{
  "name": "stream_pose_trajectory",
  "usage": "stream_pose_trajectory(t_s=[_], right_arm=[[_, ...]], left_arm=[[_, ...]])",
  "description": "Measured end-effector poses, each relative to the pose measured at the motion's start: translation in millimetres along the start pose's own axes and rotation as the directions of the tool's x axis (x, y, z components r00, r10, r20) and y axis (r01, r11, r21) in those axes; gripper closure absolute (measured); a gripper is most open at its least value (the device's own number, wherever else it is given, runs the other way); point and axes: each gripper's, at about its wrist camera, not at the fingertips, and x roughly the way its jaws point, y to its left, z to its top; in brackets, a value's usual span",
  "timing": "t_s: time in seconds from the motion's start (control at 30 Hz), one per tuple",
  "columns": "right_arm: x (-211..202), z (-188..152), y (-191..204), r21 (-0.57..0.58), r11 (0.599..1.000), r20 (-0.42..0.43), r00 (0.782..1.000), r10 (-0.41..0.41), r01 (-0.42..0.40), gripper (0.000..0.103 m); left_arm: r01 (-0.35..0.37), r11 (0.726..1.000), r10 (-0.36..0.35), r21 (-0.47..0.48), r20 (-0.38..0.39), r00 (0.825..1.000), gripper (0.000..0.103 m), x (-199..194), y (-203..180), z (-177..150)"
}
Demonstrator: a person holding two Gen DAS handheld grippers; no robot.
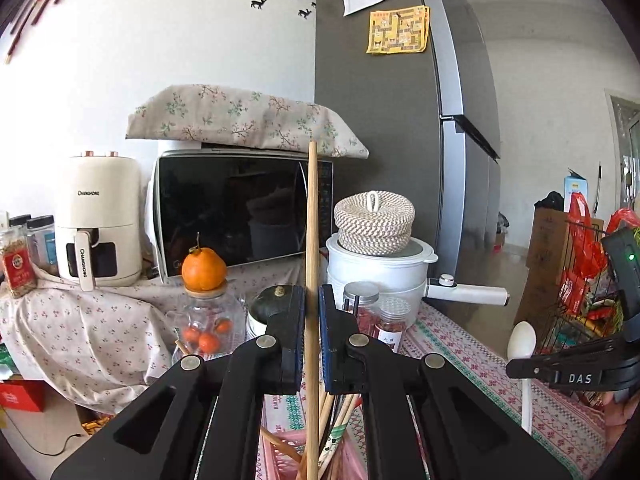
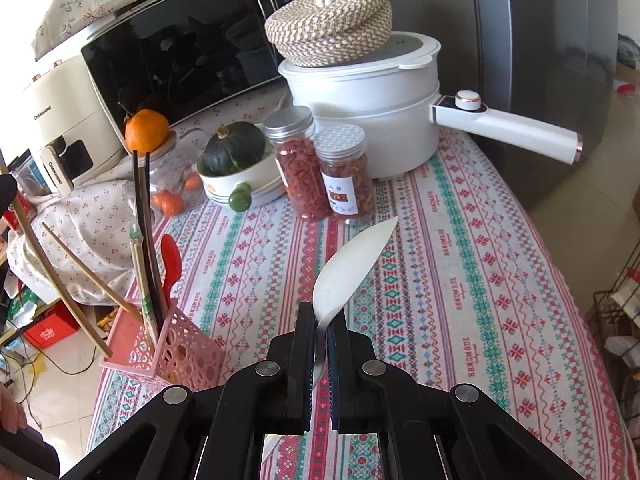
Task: Organize utensils
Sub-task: 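Insert the wooden chopstick into the pink basket with the left tool while the right carries the spoon, then lower the white spoon into the pink basket and open the right tool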
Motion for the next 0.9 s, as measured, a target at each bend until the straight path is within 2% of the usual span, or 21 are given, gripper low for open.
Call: stream_pose_trajectory(t_s=[0.1, 0.23, 0.33, 0.5, 0.57, 0.63, 0.73, 0.9], right_arm=[[1, -1, -2, 0.005, 1.0, 0.009, 1.0, -0.013, 0.013, 0.1], [1, 0, 0, 0.0, 0.999, 0.042, 0.999, -0.033, 0.033, 0.1], [-1, 2, 5, -0.003, 0.999, 0.077, 0.996, -0.035, 0.036, 0.1], [-3, 6, 27, -0.016, 1.0, 0.141, 0.99, -0.013, 0.016, 0.1], [-1, 7, 41, -0.029, 1.0, 0.164, 0.987, -0.003, 0.008, 0.1], [2, 8, 56, -0.042, 0.999, 0.185, 0.983, 0.008, 0.0, 0.1], [12, 8, 80, -0.065, 0.998, 0.212, 0.977, 0.019, -0.005, 0.1], [32, 6, 115, -0.096, 0.995, 0.257, 0.966, -0.001, 0.027, 0.099]], left_arm=[[0.007, 1.0, -0.007, -0.006, -0.03, 1.0, 0.096, 12, 4, -10], [0.026, 0.998, -0.031, -0.049, -0.107, 0.994, 0.095, 20, 11, -24], [0.052, 0.994, -0.071, -0.1, -0.197, 0.978, 0.093, 21, 17, -29], [0.075, 0.993, -0.097, -0.087, -0.289, 0.952, 0.082, 5, 24, -37], [0.074, 0.994, -0.098, -0.084, -0.339, 0.936, 0.073, 0, 29, -41], [0.059, 0.994, -0.09, -0.089, -0.397, 0.913, 0.069, -5, 36, -48], [0.024, 0.996, -0.061, -0.084, -0.469, 0.881, 0.067, -10, 47, -59], [-0.007, 0.996, -0.045, -0.094, -0.535, 0.844, 0.065, -16, 63, -71]])
